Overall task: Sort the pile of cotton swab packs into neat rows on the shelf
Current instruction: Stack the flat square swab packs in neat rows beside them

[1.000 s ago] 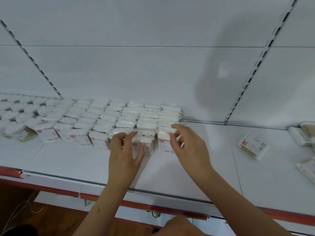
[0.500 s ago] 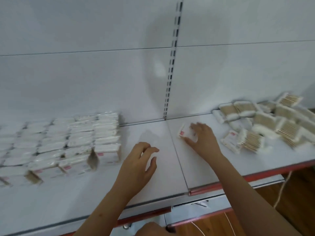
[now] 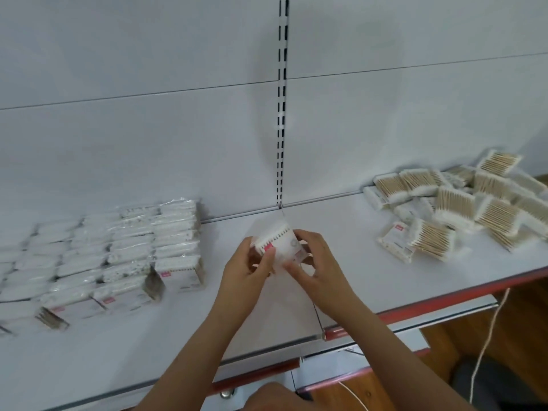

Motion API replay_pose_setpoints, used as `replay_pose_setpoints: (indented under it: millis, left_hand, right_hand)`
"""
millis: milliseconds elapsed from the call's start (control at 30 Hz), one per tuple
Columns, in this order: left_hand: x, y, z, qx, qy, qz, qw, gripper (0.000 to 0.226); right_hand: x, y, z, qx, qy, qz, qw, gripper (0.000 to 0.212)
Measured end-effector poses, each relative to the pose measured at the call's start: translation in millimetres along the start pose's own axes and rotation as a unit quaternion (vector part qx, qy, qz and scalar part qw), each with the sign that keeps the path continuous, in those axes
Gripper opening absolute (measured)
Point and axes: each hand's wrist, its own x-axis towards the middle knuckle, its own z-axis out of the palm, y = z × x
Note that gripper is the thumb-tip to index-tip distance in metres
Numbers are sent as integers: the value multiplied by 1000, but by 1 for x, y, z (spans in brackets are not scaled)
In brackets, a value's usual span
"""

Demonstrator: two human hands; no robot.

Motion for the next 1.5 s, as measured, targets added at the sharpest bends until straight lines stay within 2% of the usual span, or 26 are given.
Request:
replay_pose_setpoints:
  millis: [100,167,233,333,400,467,600,767,967,1100,1167,1267,1367,1500]
  left_hand:
    - [-13,3,-26,73,-22,49,996,16]
    - [-26,0,-47,104,-25,58,993,23]
    - [-40,-8,-71,150,23,83,985,28]
    - [-64,-22,-110,265,163,124,942,25]
    - [-73,-33,-133,314,245,111,910,26]
    - [-76,-45,-152,355,282,94,886,35]
    - [-72,-63,-171,399,260,113,872,42]
    - [-71,-68,-179,407,250,140,867,36]
    - [-69,-60,-179,406,249,145,867,42]
    - [-68,-43,-159,383,274,177,864,42]
    - [-62,-34,-139,369,258,235,861,35]
    - [-45,-27,-92,340,161,307,874,30]
    - [-29,-23,-33,312,35,310,898,32]
    - [-11,-36,50,317,-103,304,893,39]
  right_hand:
    - [3,-5,1,-32,-53,3,998,26]
    - [2,-10,14,-45,-98,4,994,24]
    - [-2,-15,34,-66,-138,4,988,26]
    - [-5,-14,75,-114,-175,-19,978,33]
    - [-4,-14,100,-113,-169,-38,978,30]
    - [-1,-20,120,-87,-146,-47,984,19]
    - [6,-27,142,-77,-100,-22,992,15]
    - [5,-30,150,-95,-71,-59,991,8]
    - [11,-32,152,-117,-87,-50,988,14]
    - [7,-34,130,-109,-15,-25,994,18]
    - [8,-36,111,-128,28,-21,991,22]
    - [14,-35,72,-157,99,-35,982,34]
    - [15,-29,22,-202,175,-22,963,40]
    - [-4,-3,-50,-286,258,18,923,44]
